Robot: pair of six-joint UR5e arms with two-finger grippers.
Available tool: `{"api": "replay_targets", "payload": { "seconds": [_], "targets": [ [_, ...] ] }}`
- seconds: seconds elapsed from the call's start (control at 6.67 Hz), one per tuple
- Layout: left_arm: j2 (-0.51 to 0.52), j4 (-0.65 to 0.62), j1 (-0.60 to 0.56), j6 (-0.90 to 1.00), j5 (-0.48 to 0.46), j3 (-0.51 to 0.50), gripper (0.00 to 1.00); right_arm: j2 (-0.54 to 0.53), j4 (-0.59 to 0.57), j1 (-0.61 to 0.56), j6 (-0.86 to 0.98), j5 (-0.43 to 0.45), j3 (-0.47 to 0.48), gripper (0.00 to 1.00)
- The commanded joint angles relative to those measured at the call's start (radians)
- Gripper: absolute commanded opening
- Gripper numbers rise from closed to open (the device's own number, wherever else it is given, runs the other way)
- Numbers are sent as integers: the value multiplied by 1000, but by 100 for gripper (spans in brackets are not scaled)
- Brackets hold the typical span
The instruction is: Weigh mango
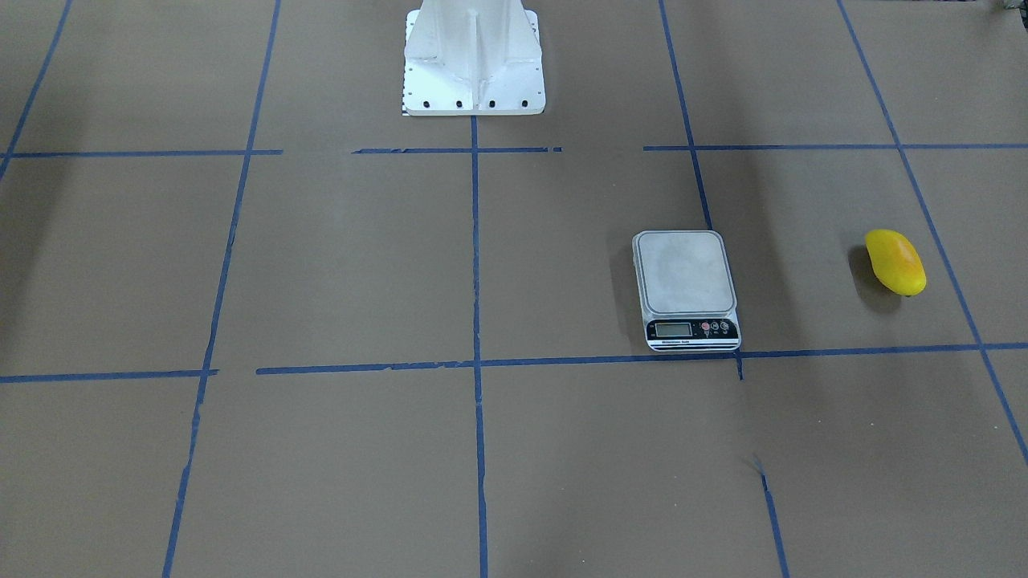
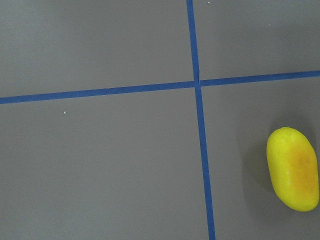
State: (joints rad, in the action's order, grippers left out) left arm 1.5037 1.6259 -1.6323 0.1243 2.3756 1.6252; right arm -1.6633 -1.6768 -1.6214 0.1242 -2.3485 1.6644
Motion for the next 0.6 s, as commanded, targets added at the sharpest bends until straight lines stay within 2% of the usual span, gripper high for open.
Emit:
{"api": "replay_targets", "payload": {
  "seconds": [0.0,0.45],
  "targets": [
    [9,3,8,-8,-36,15,100,-1,0,0,0,0,0,100],
    [30,6,18,-11,-38,21,100,0,-1,0,0,0,0,100]
  ]
}}
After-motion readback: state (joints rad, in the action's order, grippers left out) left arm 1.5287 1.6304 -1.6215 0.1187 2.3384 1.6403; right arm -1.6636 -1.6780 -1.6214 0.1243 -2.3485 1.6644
